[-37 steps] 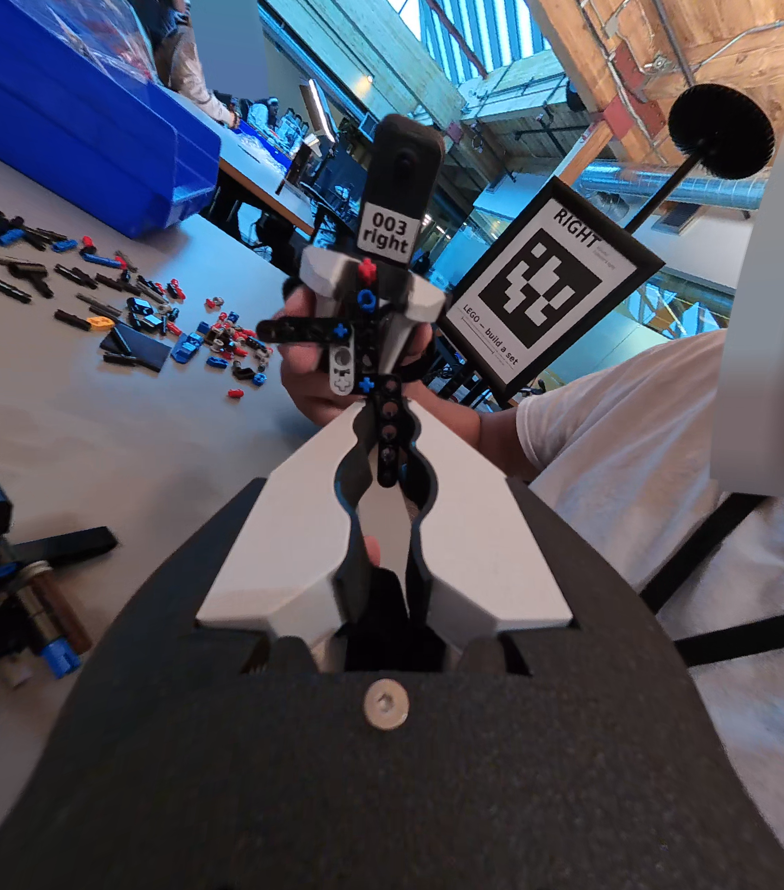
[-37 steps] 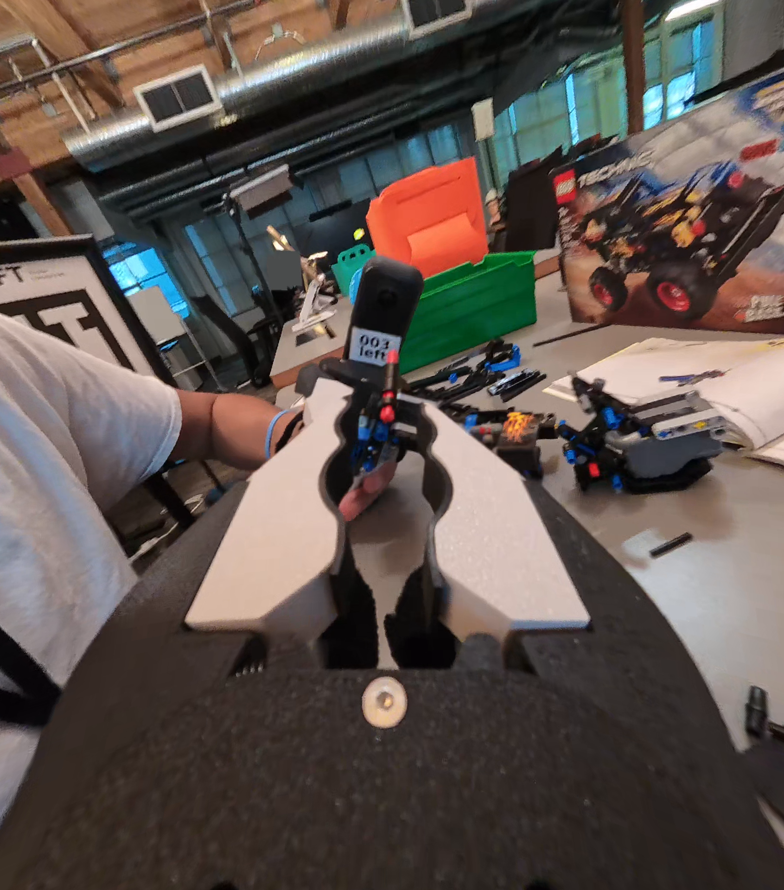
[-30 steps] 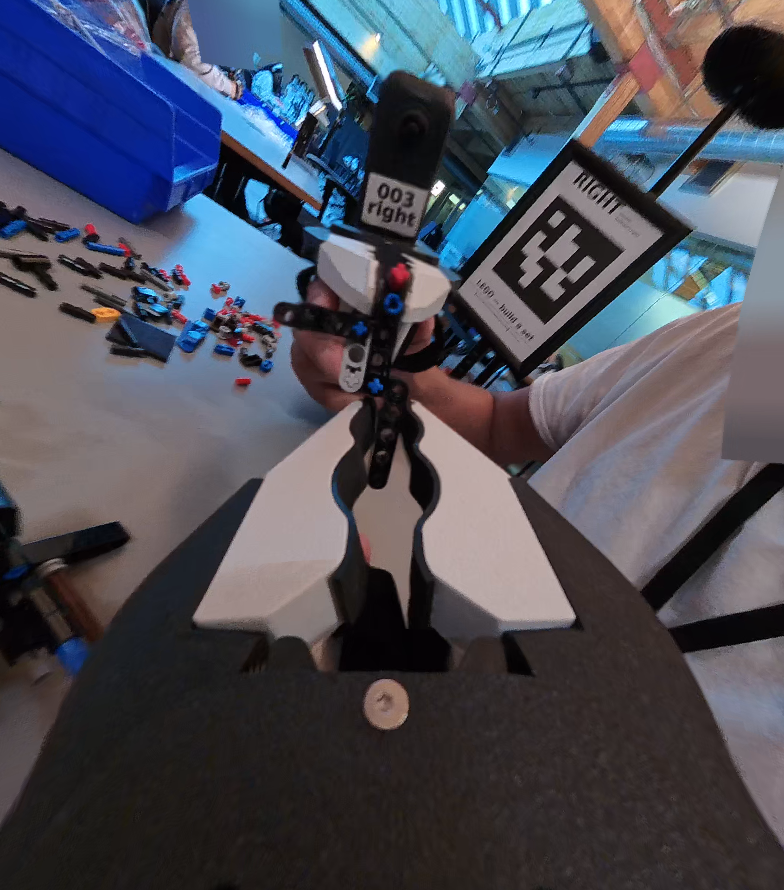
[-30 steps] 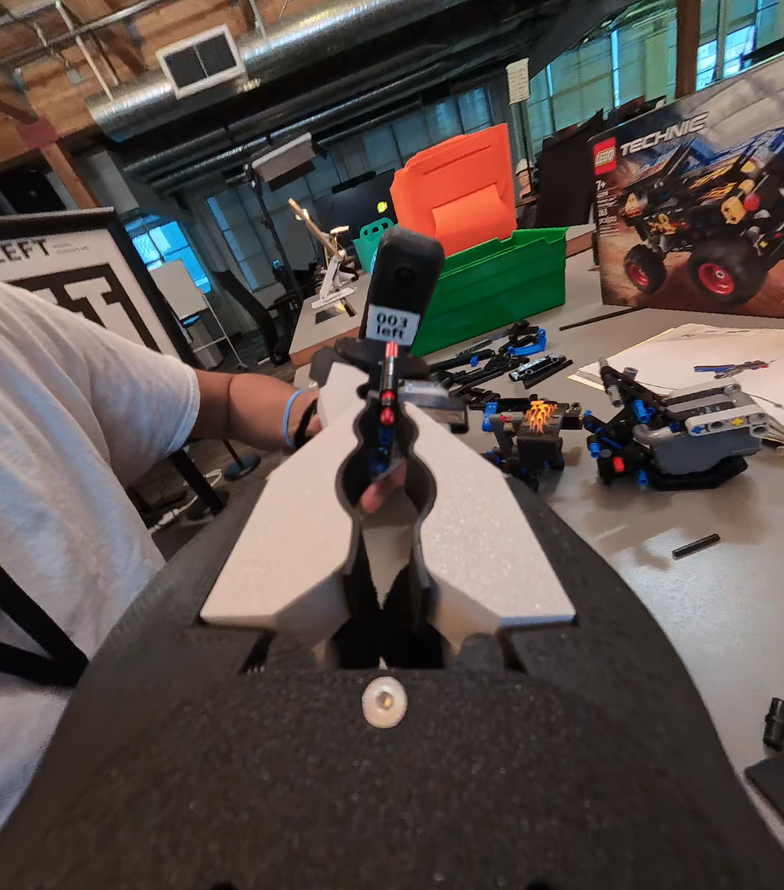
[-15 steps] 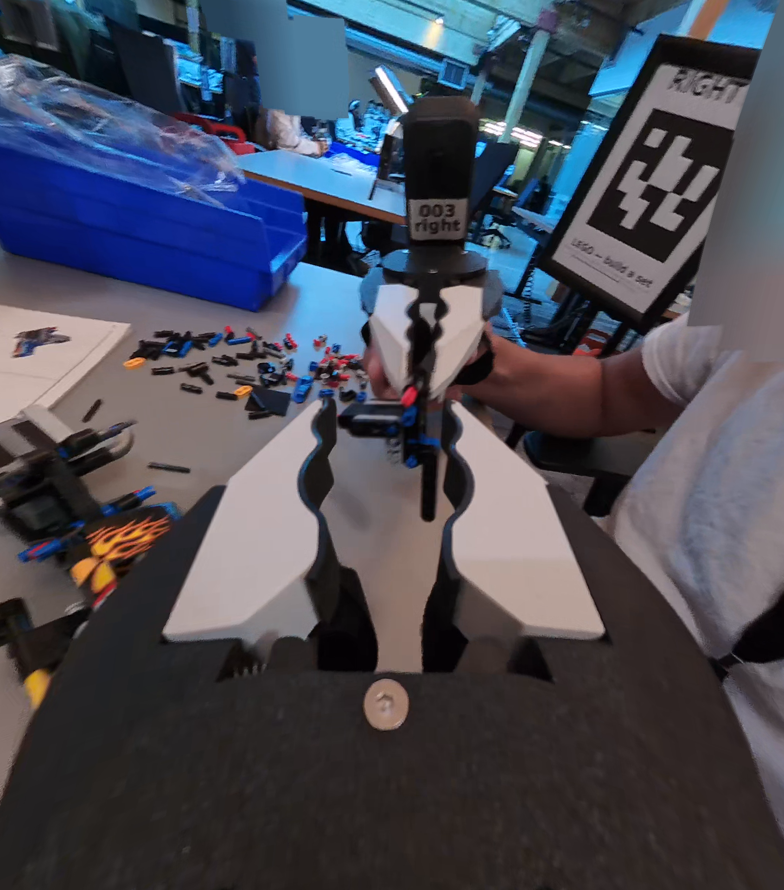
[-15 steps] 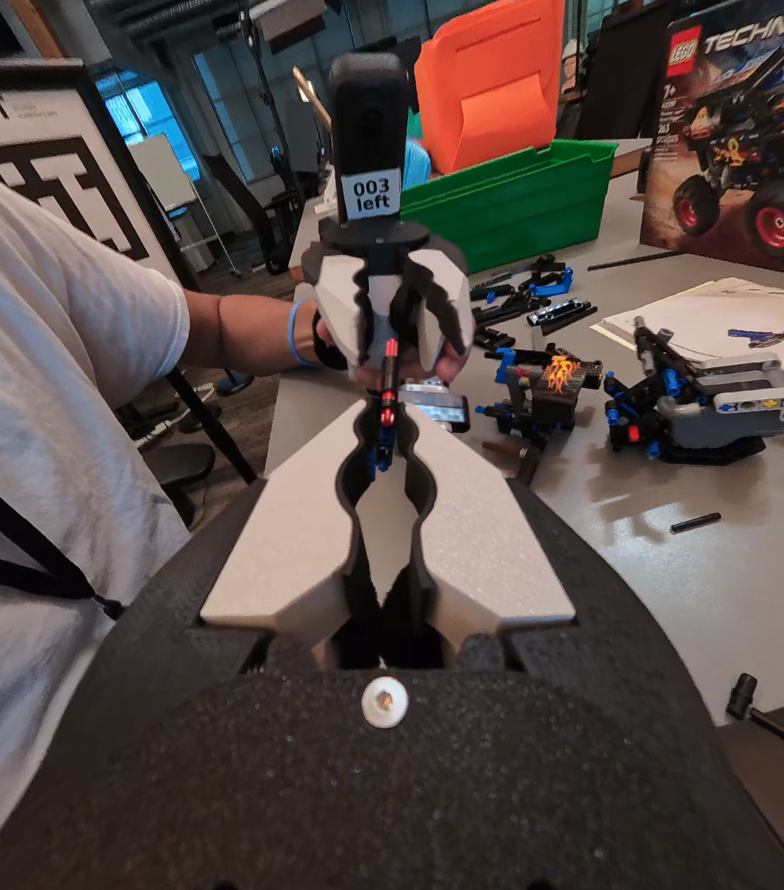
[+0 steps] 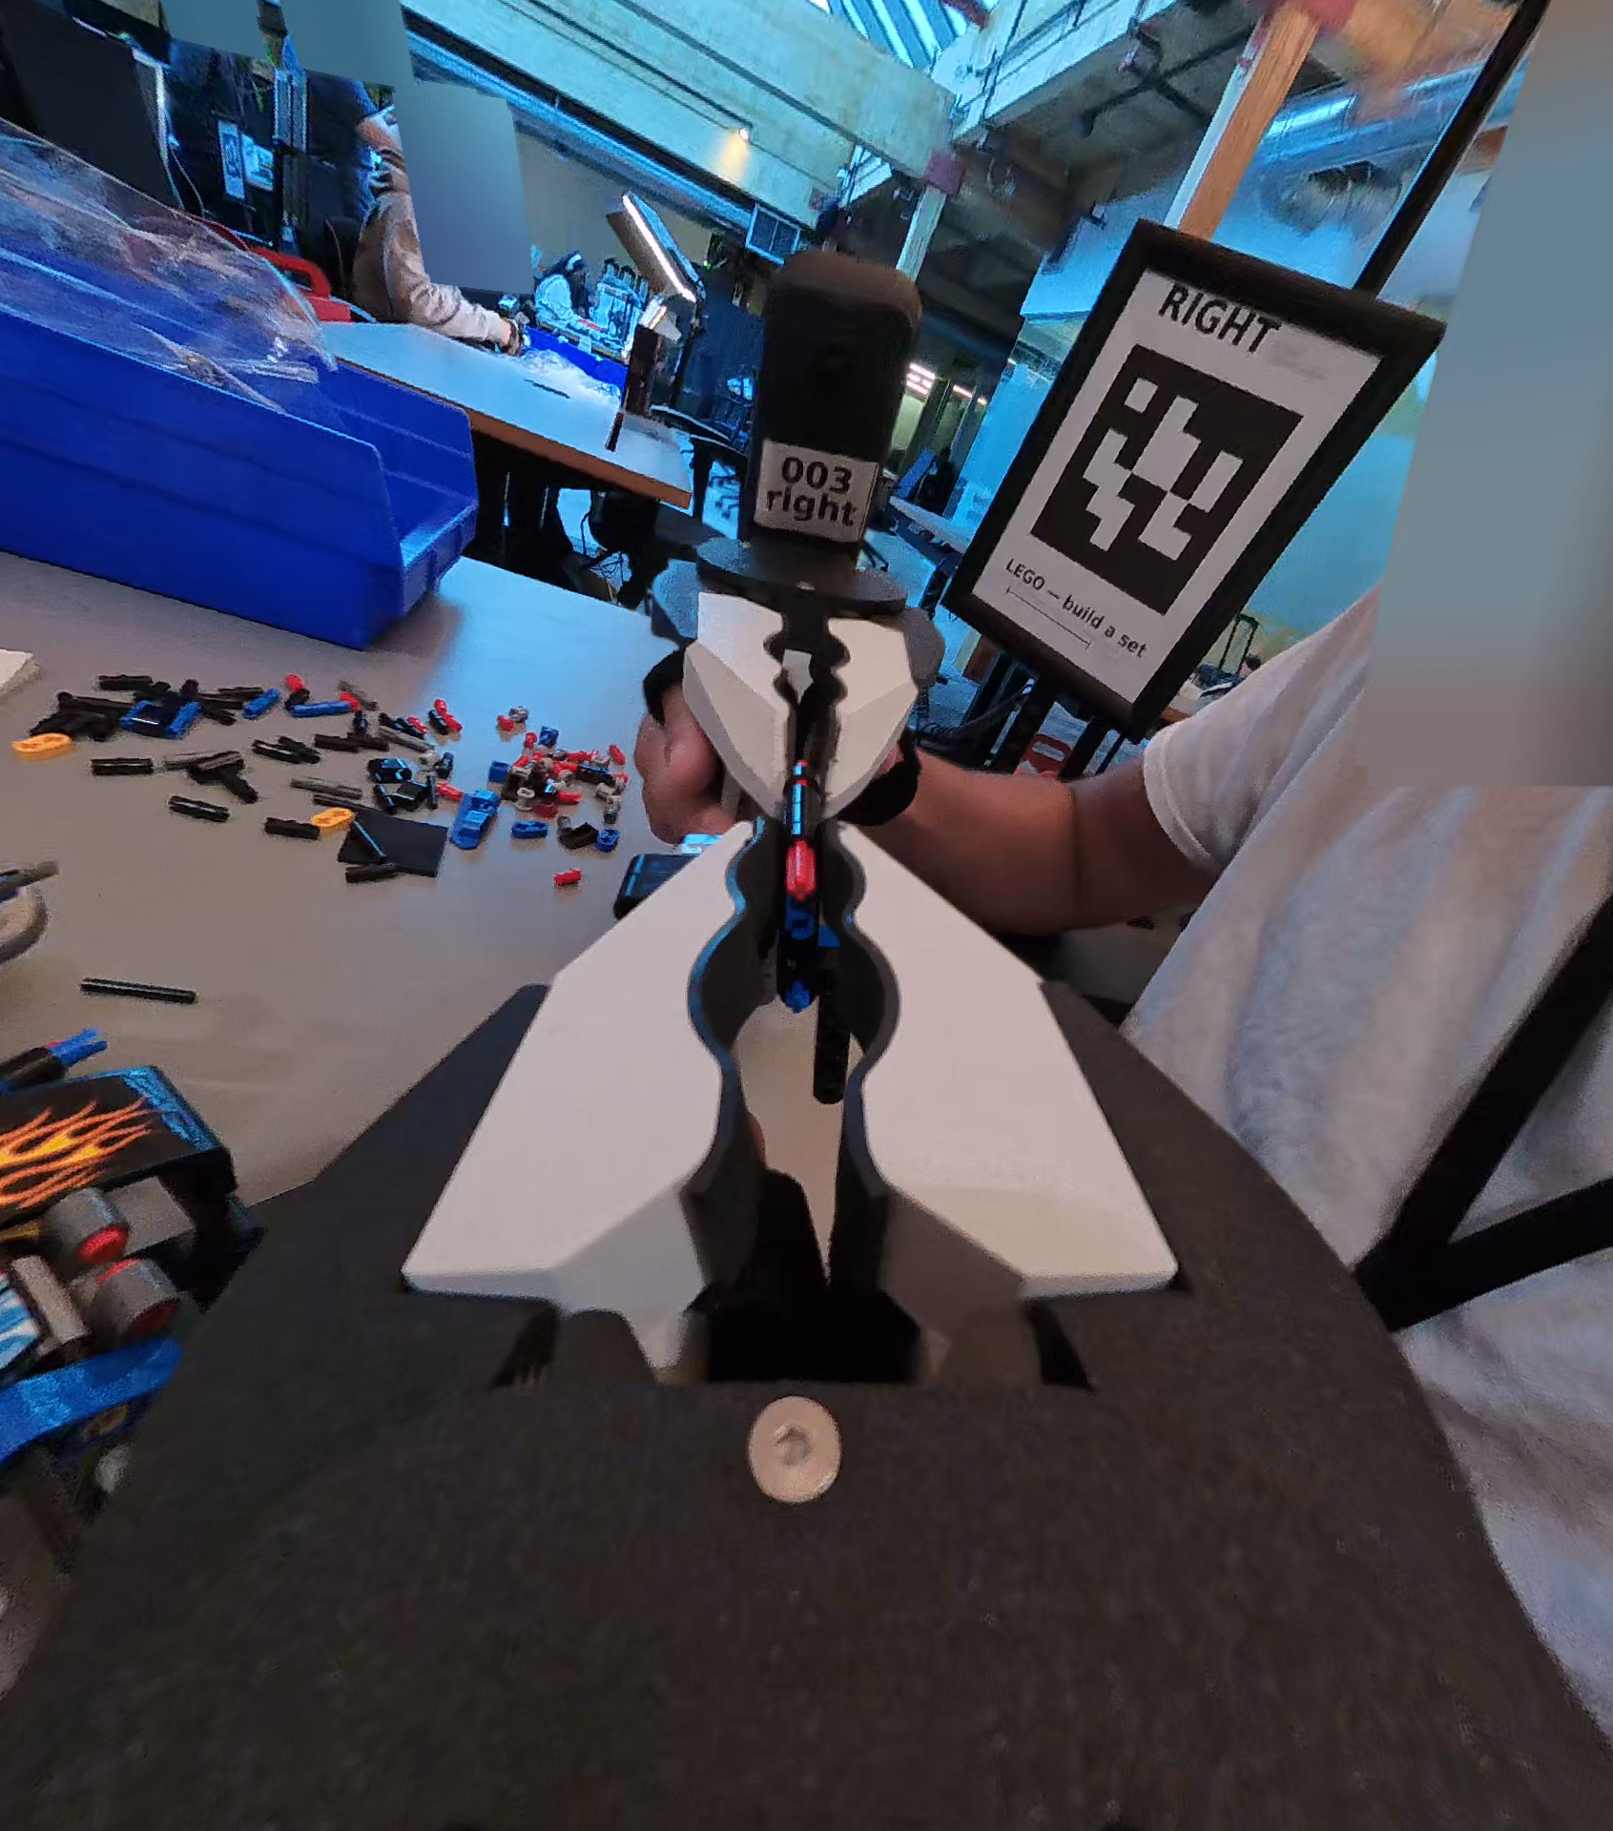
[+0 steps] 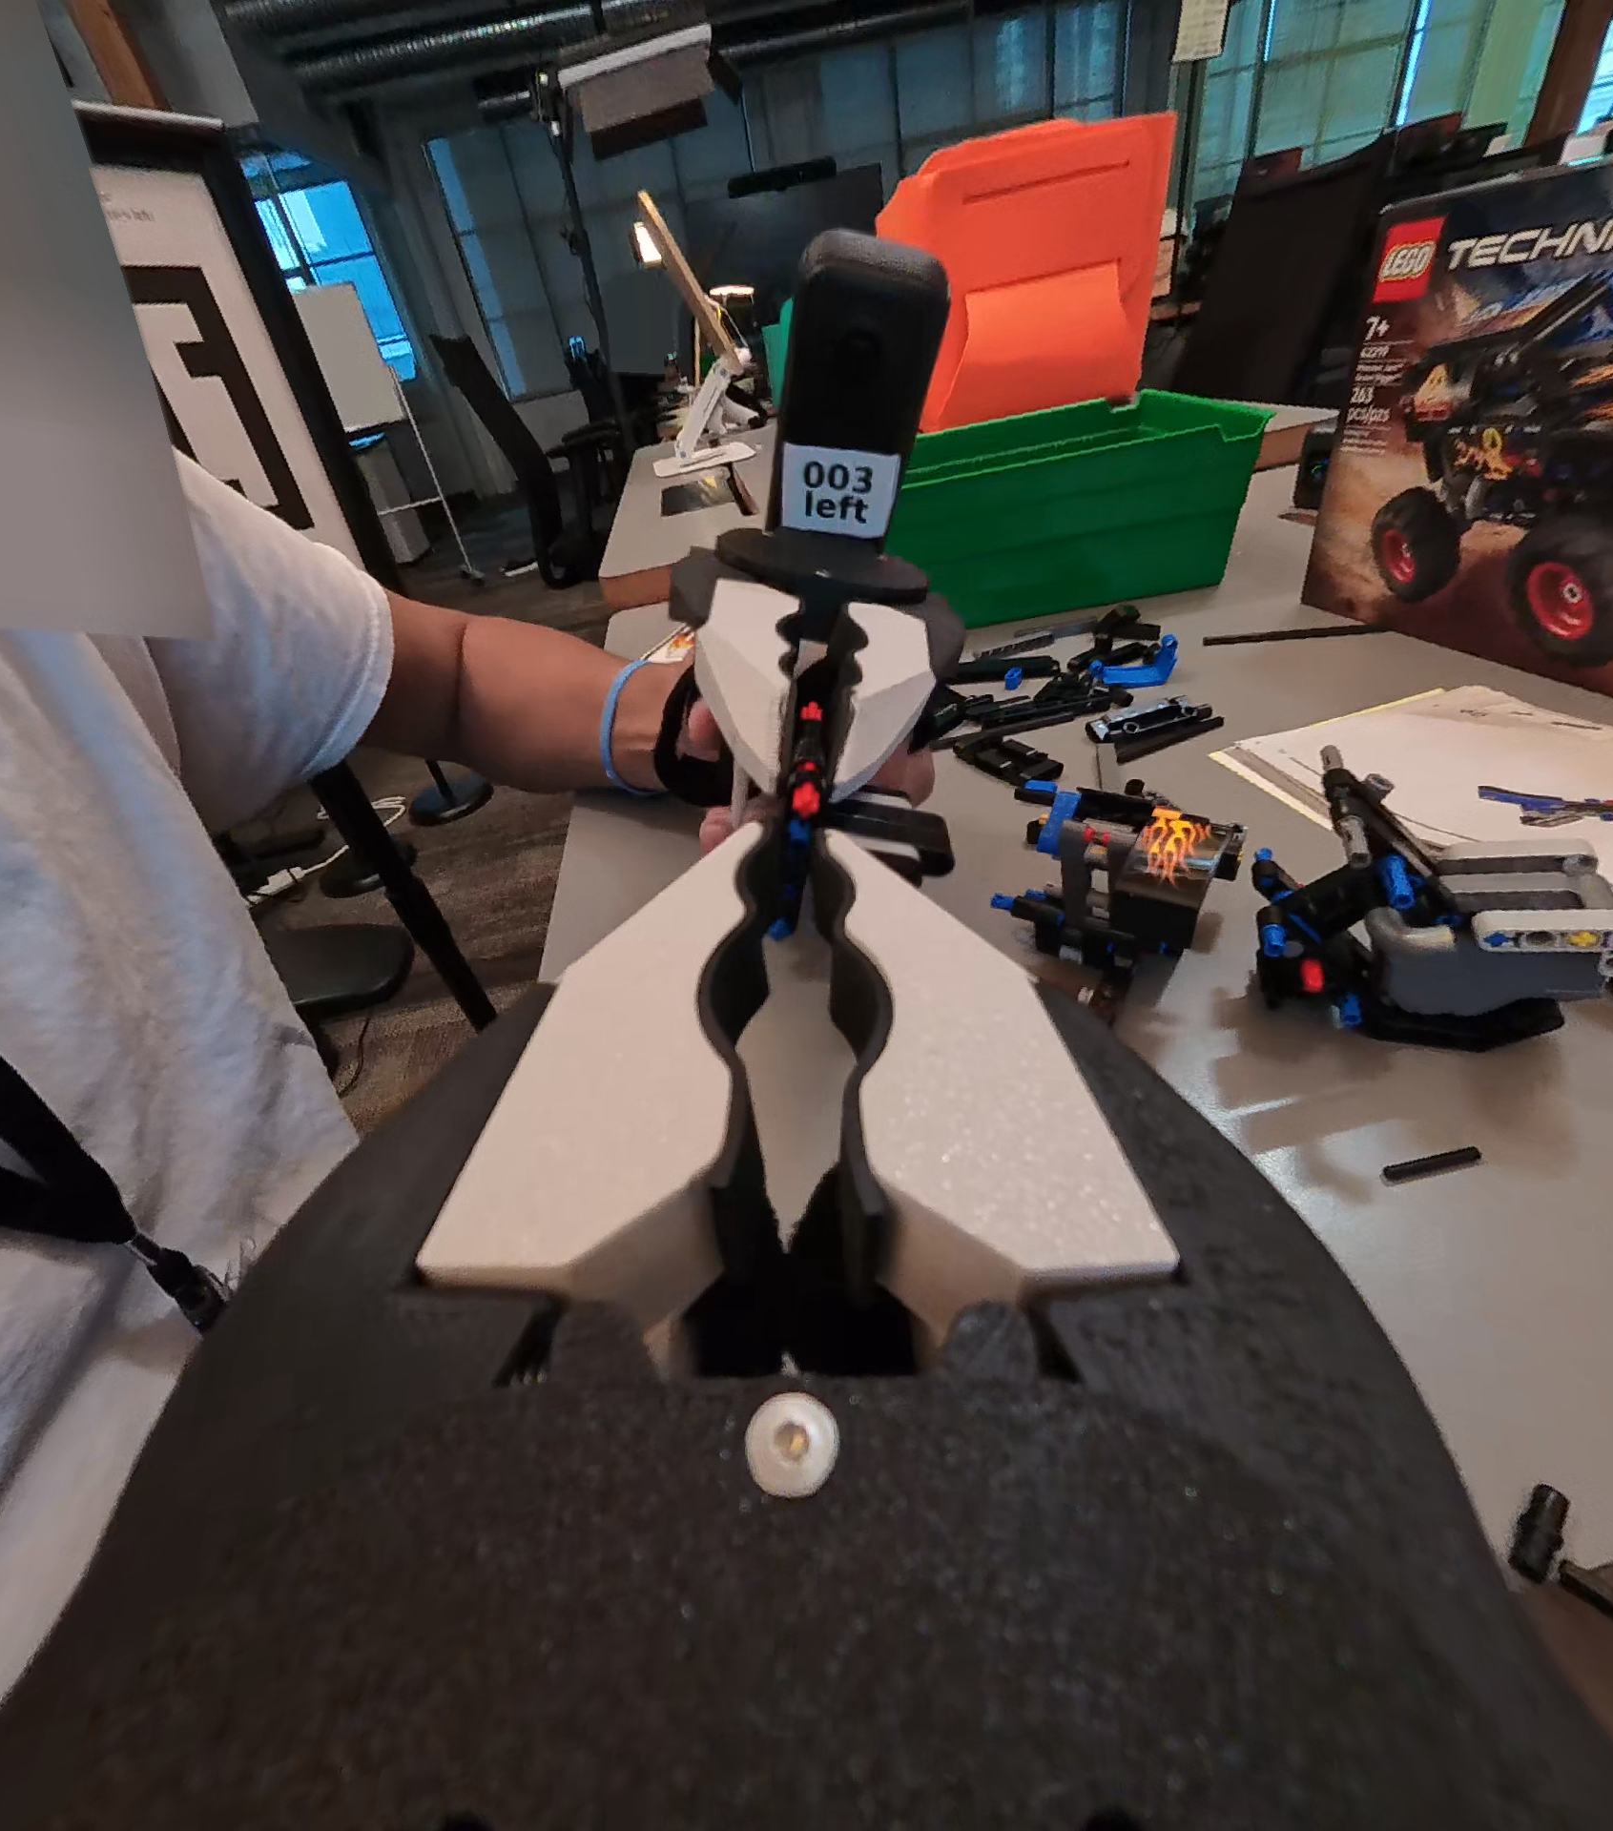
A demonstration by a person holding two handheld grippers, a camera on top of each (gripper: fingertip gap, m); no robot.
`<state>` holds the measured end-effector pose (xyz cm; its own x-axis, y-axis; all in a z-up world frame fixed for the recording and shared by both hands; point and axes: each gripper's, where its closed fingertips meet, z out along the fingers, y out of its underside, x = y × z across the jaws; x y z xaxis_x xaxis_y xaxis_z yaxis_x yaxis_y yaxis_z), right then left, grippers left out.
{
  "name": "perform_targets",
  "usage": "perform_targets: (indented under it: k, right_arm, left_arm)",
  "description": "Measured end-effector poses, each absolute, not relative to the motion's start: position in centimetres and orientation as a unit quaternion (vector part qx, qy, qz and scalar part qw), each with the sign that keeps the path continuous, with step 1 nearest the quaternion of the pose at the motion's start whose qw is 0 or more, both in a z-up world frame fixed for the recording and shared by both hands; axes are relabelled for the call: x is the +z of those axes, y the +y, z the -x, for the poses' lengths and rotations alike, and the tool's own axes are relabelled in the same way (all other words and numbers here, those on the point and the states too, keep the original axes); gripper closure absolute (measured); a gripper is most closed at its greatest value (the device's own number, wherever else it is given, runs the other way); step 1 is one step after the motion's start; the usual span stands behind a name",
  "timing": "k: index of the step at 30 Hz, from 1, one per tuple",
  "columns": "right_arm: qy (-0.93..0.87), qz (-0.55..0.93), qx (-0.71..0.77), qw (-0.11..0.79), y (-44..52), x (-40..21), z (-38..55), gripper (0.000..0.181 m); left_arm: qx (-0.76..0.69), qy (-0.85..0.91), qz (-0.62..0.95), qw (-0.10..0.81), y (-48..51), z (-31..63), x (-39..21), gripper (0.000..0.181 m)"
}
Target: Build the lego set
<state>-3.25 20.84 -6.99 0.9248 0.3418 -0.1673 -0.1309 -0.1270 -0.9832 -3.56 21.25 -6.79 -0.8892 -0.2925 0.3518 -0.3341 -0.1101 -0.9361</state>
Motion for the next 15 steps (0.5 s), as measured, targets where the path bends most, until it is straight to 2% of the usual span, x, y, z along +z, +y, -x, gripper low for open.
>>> perform_targets:
  k: [4, 8, 15]
  right_arm:
    - [-0.075, 0.721, 0.173, 0.666, 20.82, -6.72, 3.24, 0.178]
    - [-0.069, 0.717, 0.195, 0.665, 20.94, -6.76, 3.39, 0.168]
    - [-0.073, 0.721, 0.187, 0.663, 20.95, -6.89, 3.36, 0.175]
  left_arm:
    - [0.706, -0.67, -0.23, -0.01, 21.01, 3.5, -6.66, 0.177]
    - [0.704, -0.67, -0.235, -0.003, 21.05, 3.39, -6.84, 0.177]
    - [0.702, -0.674, -0.229, -0.013, 20.55, 3.56, -7.14, 0.176]
